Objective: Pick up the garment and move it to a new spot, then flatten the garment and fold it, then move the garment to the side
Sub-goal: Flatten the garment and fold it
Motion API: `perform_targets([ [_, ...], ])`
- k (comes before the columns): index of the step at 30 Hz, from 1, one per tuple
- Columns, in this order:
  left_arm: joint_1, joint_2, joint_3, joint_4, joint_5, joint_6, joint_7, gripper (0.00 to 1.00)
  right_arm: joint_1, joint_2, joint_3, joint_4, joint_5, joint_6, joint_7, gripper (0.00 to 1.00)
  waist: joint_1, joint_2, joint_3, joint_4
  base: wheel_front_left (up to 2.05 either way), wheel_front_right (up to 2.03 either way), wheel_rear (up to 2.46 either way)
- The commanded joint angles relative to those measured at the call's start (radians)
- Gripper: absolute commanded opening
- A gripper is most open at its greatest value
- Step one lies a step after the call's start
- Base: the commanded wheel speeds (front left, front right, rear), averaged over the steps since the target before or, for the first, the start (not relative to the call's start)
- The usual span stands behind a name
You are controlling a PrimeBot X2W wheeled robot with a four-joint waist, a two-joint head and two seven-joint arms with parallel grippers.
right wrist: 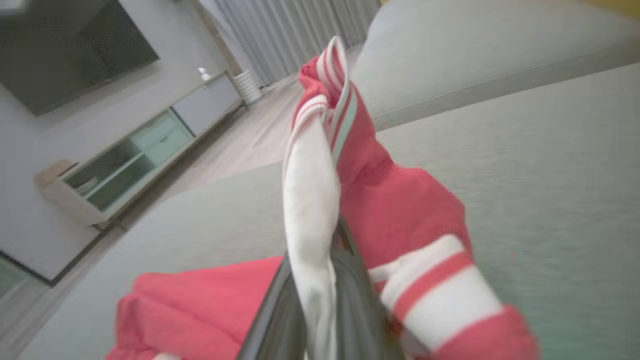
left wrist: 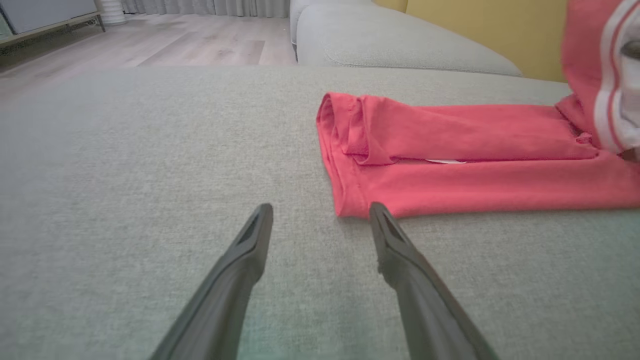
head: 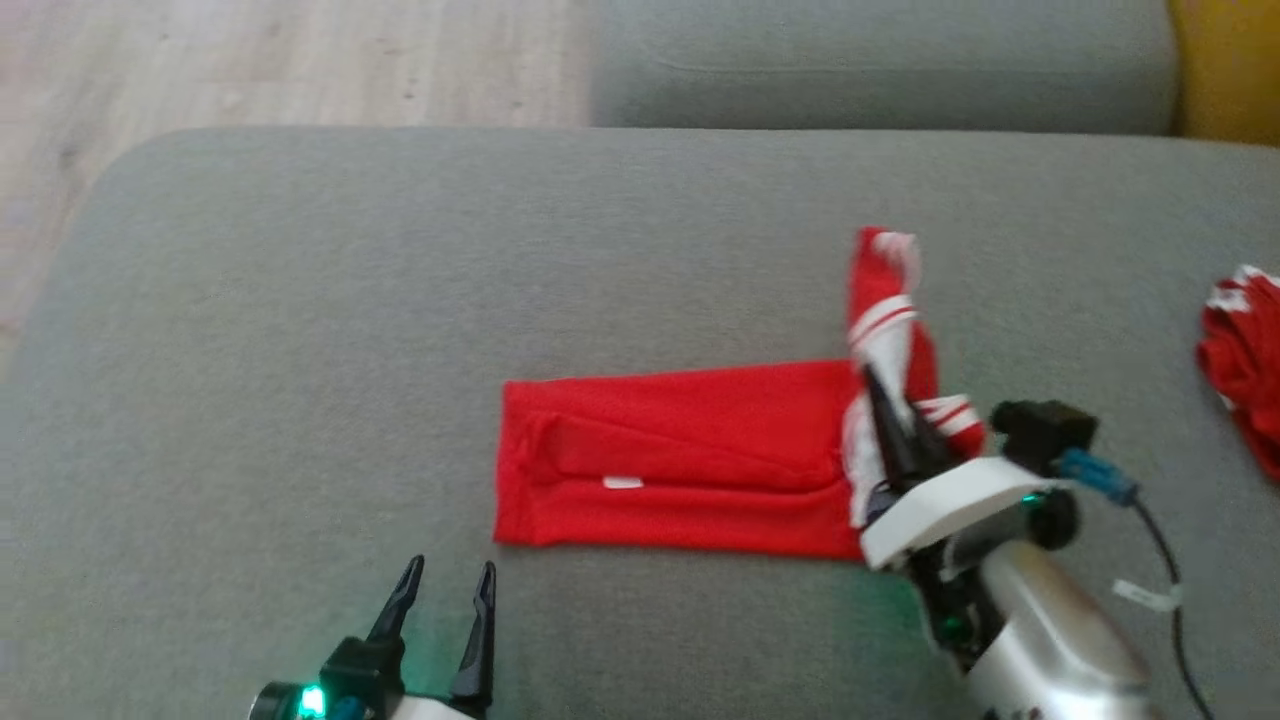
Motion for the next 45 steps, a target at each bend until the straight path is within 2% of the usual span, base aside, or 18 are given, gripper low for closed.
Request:
perform_targets([
  [1,-0.026,-0.001,0.015,-0.017,0.008,-0.002,-0.010,1.00,-0.005,0.017,0.047,-0.065,0.036,-0.001,0.005,0.00,0.0000,0.0000,-0.015,0.054,0.00,0.00,0.00],
  [4,-0.025,-0.001,-0.007,-0.009,0.015,-0.008,-0.010,1.00,0.008,0.032,0.100,-0.129,0.116,-0.001,0.028,0.00,0.0000,0.0000,-0.022,0.122,0.00,0.00,0.00],
  [7,-0.023,-0.001,-0.026,-0.001,0.021,-0.013,-0.010,1.00,-0.002,0.038,0.155,-0.148,0.142,-0.001,0.041,0.00,0.0000,0.0000,-0.020,0.191,0.00,0.00,0.00],
  [8,-0.023,-0.001,-0.026,-0.001,0.021,-0.013,-0.010,1.00,-0.002,0.038,0.155,-0.148,0.142,-0.001,0.041,0.00,0.0000,0.0000,-0.020,0.191,0.00,0.00,0.00],
  [12,-0.030,-0.001,-0.042,0.003,0.017,-0.016,-0.010,1.00,-0.035,0.041,0.211,-0.124,0.155,-0.001,0.043,0.00,0.0000,0.0000,-0.009,0.272,0.00,0.00,0.00],
  [15,-0.034,-0.001,-0.043,0.001,0.014,-0.016,-0.010,1.00,-0.064,0.041,0.251,-0.076,0.170,-0.001,0.049,0.00,0.0000,0.0000,-0.001,0.301,0.00,0.00,0.00],
  [16,-0.035,-0.001,-0.042,0.001,0.013,-0.015,-0.010,1.00,-0.074,0.041,0.259,-0.063,0.179,-0.001,0.043,0.35,0.0000,0.0000,0.000,0.305,0.00,0.00,0.00],
  [17,-0.036,-0.001,-0.041,0.000,0.012,-0.014,-0.010,1.00,-0.083,0.041,0.272,-0.053,0.186,-0.001,0.037,1.00,0.0000,0.0000,0.001,0.306,0.00,0.00,0.00],
  [23,-0.033,-0.001,-0.012,-0.010,-0.002,0.003,-0.010,1.00,-0.119,0.042,0.296,-0.015,0.211,-0.001,-0.023,1.00,0.0000,0.0000,-0.006,0.249,0.00,0.00,0.00],
  [28,-0.038,0.000,0.023,-0.026,0.001,0.011,-0.010,1.00,-0.121,0.041,0.189,0.046,0.140,-0.001,-0.055,1.00,0.0000,0.0000,-0.031,0.155,0.00,0.00,0.00],
  [37,-0.050,0.007,0.105,-0.058,0.016,0.031,-0.010,1.00,-0.011,0.036,-0.141,0.006,-0.158,-0.001,-0.058,1.00,0.0000,0.0000,-0.063,-0.013,0.00,0.00,0.00],
  [41,-0.035,0.007,0.138,-0.061,0.018,0.039,-0.010,1.00,0.048,0.038,-0.214,-0.020,-0.282,-0.001,-0.058,1.00,0.0000,0.0000,-0.074,-0.062,0.00,0.00,0.00],
  [45,-0.008,0.006,0.168,-0.069,0.018,0.041,-0.010,1.00,0.103,0.040,-0.253,-0.040,-0.350,-0.001,-0.058,1.00,0.0000,0.0000,-0.083,-0.091,0.00,0.00,0.00],
])
